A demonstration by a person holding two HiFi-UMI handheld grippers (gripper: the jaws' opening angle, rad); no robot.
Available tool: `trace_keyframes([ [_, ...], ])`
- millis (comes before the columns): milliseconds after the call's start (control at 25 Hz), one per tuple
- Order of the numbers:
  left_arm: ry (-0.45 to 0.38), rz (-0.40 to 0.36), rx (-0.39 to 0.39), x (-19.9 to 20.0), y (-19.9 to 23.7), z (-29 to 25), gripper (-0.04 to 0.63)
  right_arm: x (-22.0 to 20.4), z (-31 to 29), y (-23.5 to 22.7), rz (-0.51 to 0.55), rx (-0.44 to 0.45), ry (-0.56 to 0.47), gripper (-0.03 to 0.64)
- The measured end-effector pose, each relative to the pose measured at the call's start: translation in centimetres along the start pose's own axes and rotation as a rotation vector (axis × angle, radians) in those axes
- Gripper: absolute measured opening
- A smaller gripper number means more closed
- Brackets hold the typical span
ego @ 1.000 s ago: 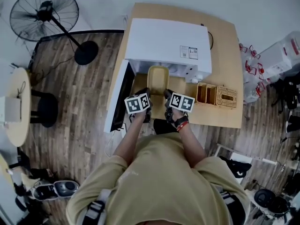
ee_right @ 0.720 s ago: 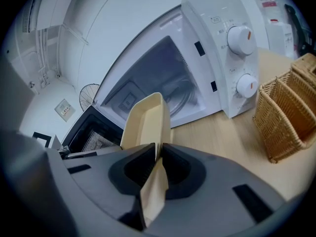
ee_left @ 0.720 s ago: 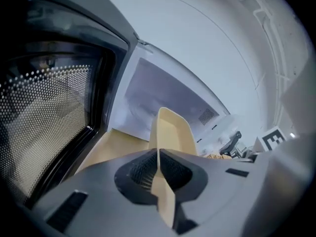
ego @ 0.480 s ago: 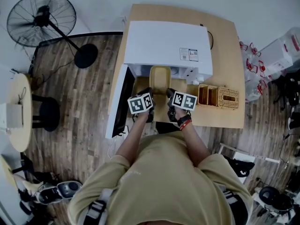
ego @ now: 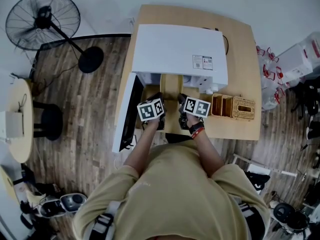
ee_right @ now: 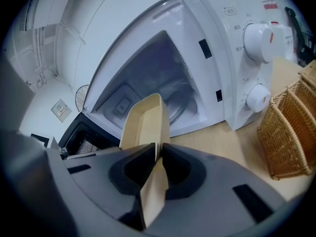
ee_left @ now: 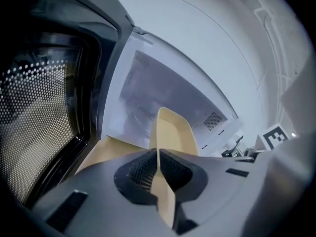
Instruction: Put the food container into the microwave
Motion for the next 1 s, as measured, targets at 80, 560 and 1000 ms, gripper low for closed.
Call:
trace_keyframes([
  [80,0.000,0.003,-0.002,0.2,0.0,-0.2,0.032,0.2,-0.1,-0.1,0.001,-0.006,-0.007,0.064],
  [560,0.007,0.006,0.012,0.8,0.5,-1.4,0.032,1.4,-1.4,-0.5,0.006,-0.014,-0.007,0.064],
  [1000,0.002,0.020,0.015,2.2,0.4,-2.7,0.032,3.1,-2.1,-1.0,0.018,-0.012,-0.007,0.064],
])
Point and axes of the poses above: the fingertips, and each gripper's own axes: z backward along the fingers, y to its left, x out of its top, the point moved 2 cm from there along z, backward along the fingers, and after that the axes turned 8 degrees about y, right-handed, at the moved point
